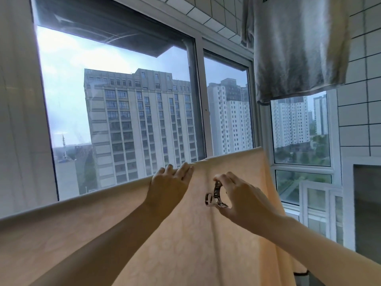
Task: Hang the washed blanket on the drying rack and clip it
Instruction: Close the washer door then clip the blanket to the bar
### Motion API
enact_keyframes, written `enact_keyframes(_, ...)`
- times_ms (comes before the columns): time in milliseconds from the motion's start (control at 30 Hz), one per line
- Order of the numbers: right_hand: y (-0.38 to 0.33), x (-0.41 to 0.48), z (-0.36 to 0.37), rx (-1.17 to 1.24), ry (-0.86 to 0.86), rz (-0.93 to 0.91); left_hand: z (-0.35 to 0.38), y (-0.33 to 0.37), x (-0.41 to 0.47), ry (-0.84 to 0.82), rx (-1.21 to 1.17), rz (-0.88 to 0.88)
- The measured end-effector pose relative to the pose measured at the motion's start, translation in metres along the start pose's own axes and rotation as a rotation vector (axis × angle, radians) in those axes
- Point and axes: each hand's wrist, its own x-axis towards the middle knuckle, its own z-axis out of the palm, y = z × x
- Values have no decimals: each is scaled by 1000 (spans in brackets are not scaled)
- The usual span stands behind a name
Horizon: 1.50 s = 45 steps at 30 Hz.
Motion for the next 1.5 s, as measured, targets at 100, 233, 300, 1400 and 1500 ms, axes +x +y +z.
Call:
enact_keyframes(100, 24, -5, -8, -2, -19, -22, 4, 9, 11, 16, -21, -4)
enact_keyframes(233, 62, -11, -21, 16, -29, -52, 7, 22, 27, 9, -21, -23)
enact_keyframes(300, 80, -14, -28, 31, -23, -61, 13, 27, 33, -24, -18, -39)
enact_keyframes(1400, 198, 87, -30, -13, 123, -155, 70, 70, 138, -345, -246, -318)
enact_keyframes(1500, 198, 99, -30, -19, 131, -186, 70, 69, 138, -354, -209, -307)
